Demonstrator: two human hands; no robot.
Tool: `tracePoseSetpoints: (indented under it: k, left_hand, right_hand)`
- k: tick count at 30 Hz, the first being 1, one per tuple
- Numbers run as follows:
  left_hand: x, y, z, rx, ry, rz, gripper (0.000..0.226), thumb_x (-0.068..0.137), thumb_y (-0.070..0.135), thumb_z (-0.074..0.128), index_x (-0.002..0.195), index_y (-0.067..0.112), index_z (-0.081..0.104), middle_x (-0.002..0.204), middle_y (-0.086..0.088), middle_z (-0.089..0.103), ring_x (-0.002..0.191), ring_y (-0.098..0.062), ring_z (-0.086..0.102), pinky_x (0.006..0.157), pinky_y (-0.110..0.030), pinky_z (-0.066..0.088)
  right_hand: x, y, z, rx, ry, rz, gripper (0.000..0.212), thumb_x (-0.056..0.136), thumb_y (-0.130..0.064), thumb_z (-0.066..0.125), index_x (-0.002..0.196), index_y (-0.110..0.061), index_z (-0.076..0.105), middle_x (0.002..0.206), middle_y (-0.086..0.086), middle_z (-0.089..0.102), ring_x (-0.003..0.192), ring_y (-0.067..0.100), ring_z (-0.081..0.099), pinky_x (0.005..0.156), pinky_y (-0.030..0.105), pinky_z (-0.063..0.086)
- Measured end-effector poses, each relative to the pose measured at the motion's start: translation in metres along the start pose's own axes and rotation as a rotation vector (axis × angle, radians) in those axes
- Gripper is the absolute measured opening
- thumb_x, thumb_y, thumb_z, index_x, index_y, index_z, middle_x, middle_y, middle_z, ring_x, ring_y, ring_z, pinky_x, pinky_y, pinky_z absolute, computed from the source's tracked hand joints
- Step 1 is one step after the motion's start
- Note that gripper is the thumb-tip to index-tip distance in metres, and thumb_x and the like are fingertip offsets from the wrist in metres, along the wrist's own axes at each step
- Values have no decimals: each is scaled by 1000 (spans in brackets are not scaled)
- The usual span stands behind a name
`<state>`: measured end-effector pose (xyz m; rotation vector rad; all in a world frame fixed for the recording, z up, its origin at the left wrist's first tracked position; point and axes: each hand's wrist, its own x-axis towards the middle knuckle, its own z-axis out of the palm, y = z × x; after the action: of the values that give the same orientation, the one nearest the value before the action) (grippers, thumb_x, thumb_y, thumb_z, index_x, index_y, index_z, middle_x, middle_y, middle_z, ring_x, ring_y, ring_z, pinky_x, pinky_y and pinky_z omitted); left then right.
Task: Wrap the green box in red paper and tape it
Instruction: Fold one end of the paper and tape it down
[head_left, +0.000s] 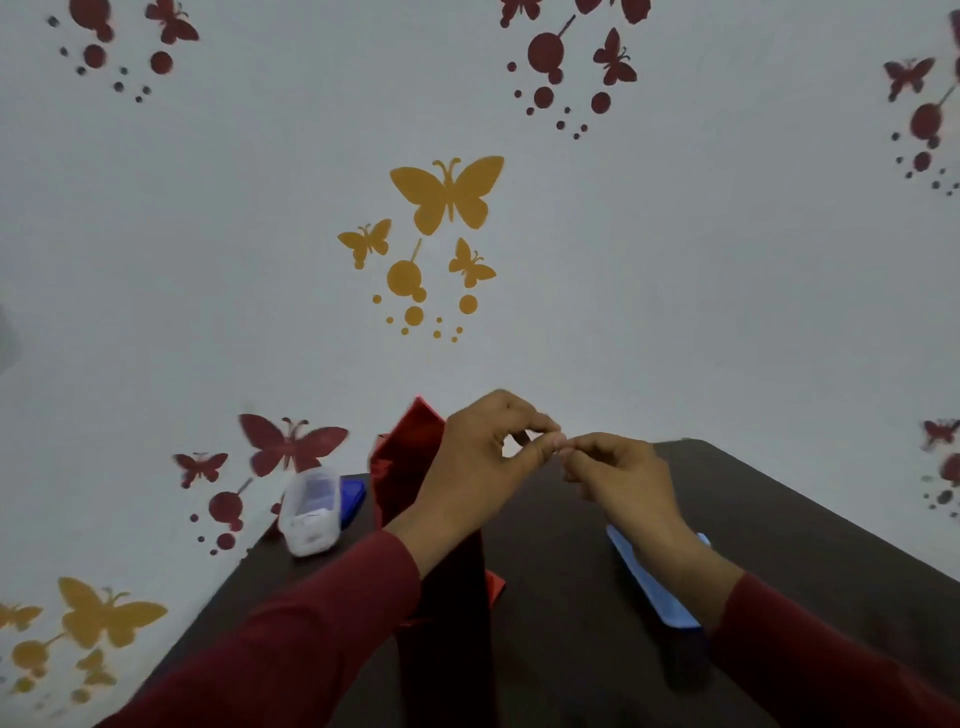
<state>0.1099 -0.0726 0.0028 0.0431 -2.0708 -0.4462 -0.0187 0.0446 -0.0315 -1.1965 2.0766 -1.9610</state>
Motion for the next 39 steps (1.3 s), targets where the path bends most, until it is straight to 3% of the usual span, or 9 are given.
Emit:
tracePoseSetpoints:
  k: [4, 9, 11, 14, 17, 23, 28, 33, 39]
  left_hand:
    - [-20, -15, 77, -119, -36, -34, 15, 86, 22, 83, 101, 21, 80, 97, 10, 67, 90, -4, 64, 74, -6, 41]
    - [-42, -29, 156, -186, -234, -87, 68, 76, 46, 86, 137, 34, 59, 140, 18, 46, 133, -4, 49, 104, -16, 43]
    - [-46, -29, 176, -220, -245, -119, 74, 75, 52, 81, 142, 36, 54, 148, 24, 37, 139, 0, 41, 108, -16, 38]
    - [-52, -32, 198, -245, -191, -148, 76, 76, 54, 75, 145, 31, 52, 151, 24, 36, 139, 6, 38, 108, -11, 33]
    - [-61, -41, 209, -273, -157, -222, 88, 77, 64, 74, 151, 28, 45, 155, 23, 33, 143, 9, 30, 110, -10, 29]
    - [-65, -56, 208, -328, -219, -265, 104, 70, 81, 70, 155, 36, 33, 162, 23, 24, 146, 11, 23, 111, -11, 28]
    - [-65, -57, 209, -357, -208, -247, 88, 78, 52, 84, 149, 44, 31, 152, 37, 22, 137, 25, 23, 102, 4, 25]
    - [-65, -64, 212, -356, -247, -221, 91, 80, 45, 85, 156, 33, 36, 158, 28, 28, 145, 12, 25, 107, -1, 24]
    - [-66, -69, 214, -383, -280, -159, 83, 77, 45, 69, 153, 39, 38, 162, 26, 28, 149, -1, 27, 118, -23, 25]
  right_hand:
    - [-12, 26, -52, -150, 75, 32, 9, 88, -32, 79, 80, -27, 80, 71, -13, 75, 68, -3, 69, 62, 11, 50]
    - [-13, 70, -93, -466, 237, 133, 11, 87, -35, 73, 94, -29, 78, 96, -16, 74, 93, 5, 68, 79, 26, 53]
    - [-8, 79, -99, -475, 190, 284, 17, 87, -40, 70, 89, -25, 77, 91, -12, 73, 87, 11, 67, 78, 31, 56]
    - [6, 88, -97, -336, 58, 597, 35, 86, -46, 72, 79, -13, 65, 82, 4, 65, 74, 19, 62, 59, 27, 50]
    - [13, 92, -91, -23, -47, 805, 50, 84, -41, 77, 119, -8, 64, 121, 20, 62, 100, 42, 66, 59, 47, 61]
    - [26, 83, -88, 58, -134, 938, 29, 96, -20, 73, 115, 0, 67, 130, 21, 55, 112, 50, 60, 77, 68, 59]
    - [27, 77, -84, 215, -110, 948, 21, 102, -16, 61, 115, -1, 67, 130, 13, 53, 128, 47, 47, 83, 79, 49]
    - [15, 85, -78, 376, 78, 807, 19, 90, -15, 71, 104, -3, 73, 116, 6, 69, 118, 45, 57, 82, 88, 38]
    - [-15, 86, -75, 462, 220, 616, 13, 88, -14, 73, 94, -2, 77, 98, 16, 75, 88, 37, 69, 64, 46, 53]
